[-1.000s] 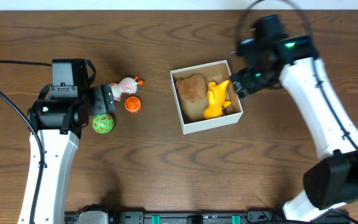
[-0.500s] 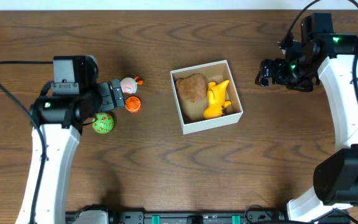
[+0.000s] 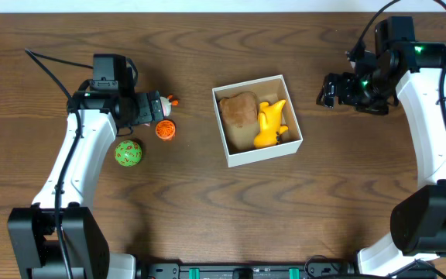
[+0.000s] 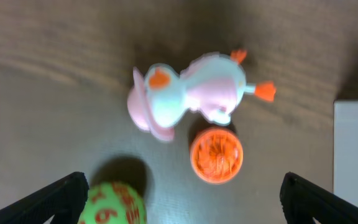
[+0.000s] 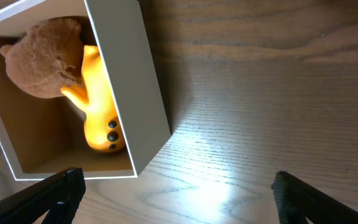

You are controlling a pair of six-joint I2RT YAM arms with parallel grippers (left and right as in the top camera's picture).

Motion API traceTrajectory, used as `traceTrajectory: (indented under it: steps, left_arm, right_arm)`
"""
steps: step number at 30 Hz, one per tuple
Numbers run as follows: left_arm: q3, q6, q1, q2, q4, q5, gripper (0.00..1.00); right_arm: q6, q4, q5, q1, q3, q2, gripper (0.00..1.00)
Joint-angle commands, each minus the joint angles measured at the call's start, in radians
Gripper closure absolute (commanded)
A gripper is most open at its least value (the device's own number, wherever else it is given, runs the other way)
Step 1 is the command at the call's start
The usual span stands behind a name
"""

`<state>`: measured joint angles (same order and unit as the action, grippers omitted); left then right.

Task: Pack container
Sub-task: 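Retract the right gripper to the right side of the table, then reach the left gripper to the pink-white duck toy and grasp it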

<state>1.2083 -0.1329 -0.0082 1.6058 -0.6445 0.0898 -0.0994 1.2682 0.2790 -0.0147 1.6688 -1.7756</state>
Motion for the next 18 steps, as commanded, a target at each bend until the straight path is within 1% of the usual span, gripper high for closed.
traceTrajectory:
  steps: [1, 2, 4, 12, 18]
  left_arm:
    - [0.029, 0.055, 0.003, -0.003, 0.031, -0.085, 0.01]
    - [0.029, 0.065, 0.003, 0.001, 0.039, -0.108, 0.01]
    - [0.029, 0.1, 0.005, 0.014, 0.055, -0.109, 0.02]
    - [0.029, 0.171, 0.007, 0.146, 0.107, -0.102, 0.02]
    - [0.029, 0.268, 0.026, 0.22, 0.166, -0.101, 0.02]
  right_arm:
    - [-0.012, 0.005, 0.013, -0.005, 0.011, 0.012, 0.01]
    - [-0.012, 0.006, 0.013, -0.005, 0.011, 0.012, 0.01]
    - [-0.013, 0.006, 0.013, -0.005, 0.01, 0.012, 0.01]
    - [-0.012, 0.011, 0.013, -0.005, -0.006, 0.012, 0.01]
    - [-0.012, 0.011, 0.013, -0.005, -0.054, 0.012, 0.01]
